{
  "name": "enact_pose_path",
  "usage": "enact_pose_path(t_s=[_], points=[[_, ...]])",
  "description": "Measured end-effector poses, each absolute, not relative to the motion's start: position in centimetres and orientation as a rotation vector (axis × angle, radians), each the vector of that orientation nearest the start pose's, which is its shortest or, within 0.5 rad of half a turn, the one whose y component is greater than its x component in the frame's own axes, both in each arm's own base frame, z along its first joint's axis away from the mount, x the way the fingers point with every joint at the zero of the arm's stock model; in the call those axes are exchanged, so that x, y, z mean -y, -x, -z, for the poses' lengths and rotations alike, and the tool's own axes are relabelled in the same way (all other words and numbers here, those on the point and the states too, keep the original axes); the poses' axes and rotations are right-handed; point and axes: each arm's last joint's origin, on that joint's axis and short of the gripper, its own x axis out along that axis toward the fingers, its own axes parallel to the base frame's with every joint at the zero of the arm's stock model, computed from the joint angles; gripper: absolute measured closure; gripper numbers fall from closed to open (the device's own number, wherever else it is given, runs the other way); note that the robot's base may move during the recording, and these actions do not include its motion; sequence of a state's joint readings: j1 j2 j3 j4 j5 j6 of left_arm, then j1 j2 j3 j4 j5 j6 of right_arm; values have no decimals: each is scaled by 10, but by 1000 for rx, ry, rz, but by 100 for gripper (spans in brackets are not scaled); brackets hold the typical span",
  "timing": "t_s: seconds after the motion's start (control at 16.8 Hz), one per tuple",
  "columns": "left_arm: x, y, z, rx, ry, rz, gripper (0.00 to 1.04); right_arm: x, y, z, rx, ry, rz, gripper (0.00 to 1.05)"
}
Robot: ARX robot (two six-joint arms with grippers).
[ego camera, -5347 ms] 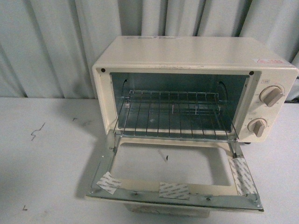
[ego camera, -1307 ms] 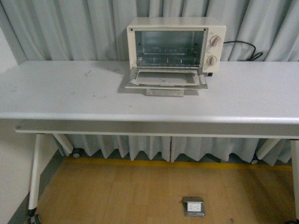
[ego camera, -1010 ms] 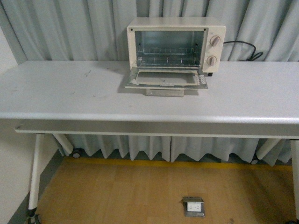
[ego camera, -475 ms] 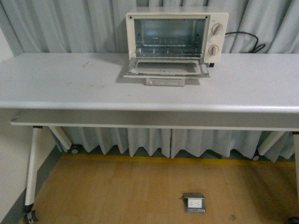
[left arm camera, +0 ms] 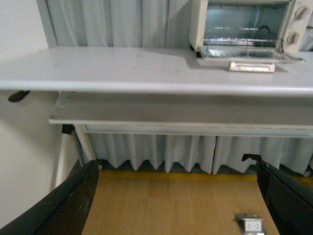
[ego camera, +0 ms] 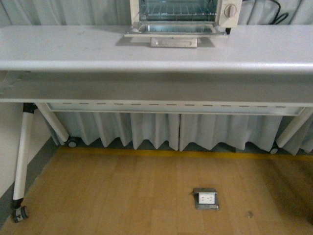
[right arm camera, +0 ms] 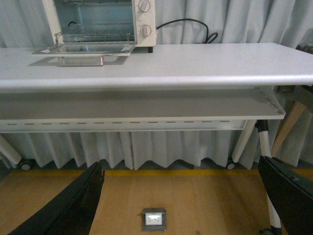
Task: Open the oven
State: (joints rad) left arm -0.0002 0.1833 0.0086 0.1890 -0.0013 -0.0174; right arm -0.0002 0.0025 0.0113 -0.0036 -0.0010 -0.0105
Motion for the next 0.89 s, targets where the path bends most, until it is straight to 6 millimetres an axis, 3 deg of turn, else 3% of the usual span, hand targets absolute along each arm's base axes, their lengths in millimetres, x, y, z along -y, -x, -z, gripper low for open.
enact_pose_path(t_s=[0.89], points=[[0,-109,-169,12,17,2,7,0,-97,-167,5,7,0,7]])
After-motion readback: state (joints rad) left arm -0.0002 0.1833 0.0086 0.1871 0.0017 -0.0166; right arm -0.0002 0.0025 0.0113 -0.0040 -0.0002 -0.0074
